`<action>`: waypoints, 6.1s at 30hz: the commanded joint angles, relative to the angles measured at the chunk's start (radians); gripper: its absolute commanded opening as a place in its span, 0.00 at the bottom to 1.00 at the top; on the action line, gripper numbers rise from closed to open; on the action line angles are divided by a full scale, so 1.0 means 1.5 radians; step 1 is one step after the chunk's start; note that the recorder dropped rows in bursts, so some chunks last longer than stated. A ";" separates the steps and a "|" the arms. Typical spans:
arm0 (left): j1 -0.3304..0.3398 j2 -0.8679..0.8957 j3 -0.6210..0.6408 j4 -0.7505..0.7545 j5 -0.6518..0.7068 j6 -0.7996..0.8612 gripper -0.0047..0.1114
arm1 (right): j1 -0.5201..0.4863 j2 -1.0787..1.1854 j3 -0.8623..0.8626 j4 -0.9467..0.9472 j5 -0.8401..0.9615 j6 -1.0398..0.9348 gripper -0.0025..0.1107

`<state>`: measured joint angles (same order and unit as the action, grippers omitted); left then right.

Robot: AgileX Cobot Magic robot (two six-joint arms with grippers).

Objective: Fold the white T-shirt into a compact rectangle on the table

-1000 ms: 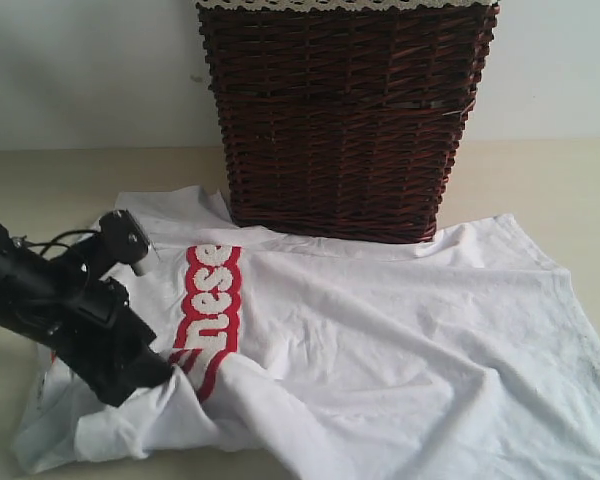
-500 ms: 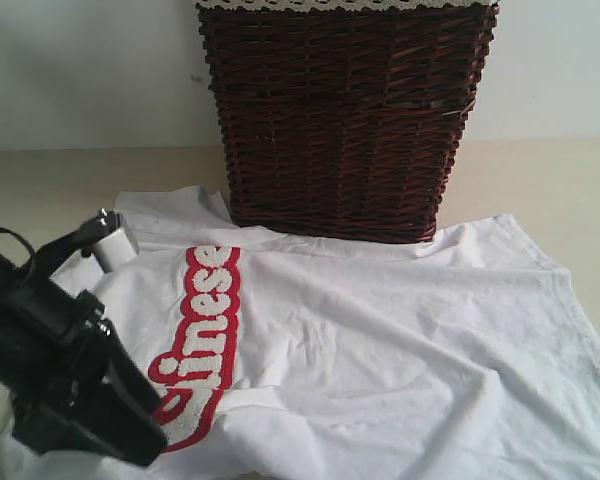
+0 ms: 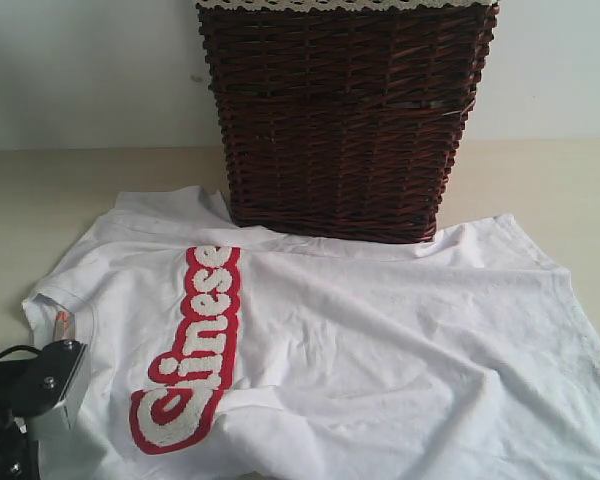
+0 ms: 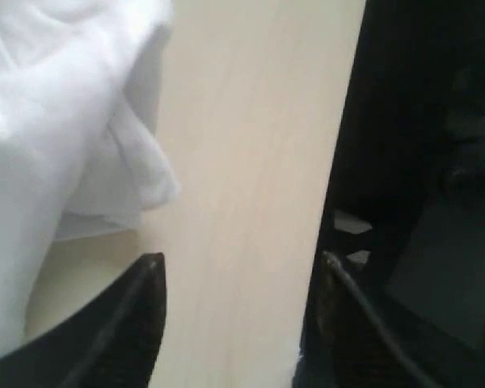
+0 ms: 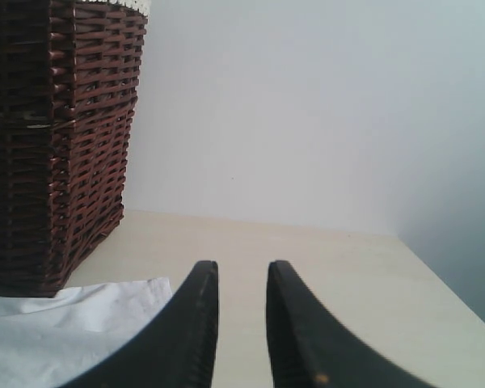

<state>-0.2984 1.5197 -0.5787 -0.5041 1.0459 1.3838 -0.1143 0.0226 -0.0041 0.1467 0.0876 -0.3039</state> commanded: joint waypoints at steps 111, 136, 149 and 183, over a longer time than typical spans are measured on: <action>0.111 -0.062 -0.180 -0.200 0.117 -0.086 0.04 | 0.002 0.000 0.003 0.002 -0.005 -0.004 0.23; 0.153 0.249 -0.180 -0.322 -0.268 -0.030 0.04 | 0.002 0.000 0.003 0.002 -0.005 -0.004 0.23; 0.153 0.303 -0.180 -0.315 -0.277 -0.030 0.25 | 0.002 0.000 0.003 0.002 -0.005 -0.004 0.23; 0.228 0.059 -0.062 -0.122 -0.117 0.006 0.55 | 0.002 0.000 0.003 0.002 -0.005 -0.004 0.23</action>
<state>0.0279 1.6173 -0.7103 -0.7050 0.9640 1.3580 -0.1143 0.0226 -0.0041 0.1467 0.0876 -0.3039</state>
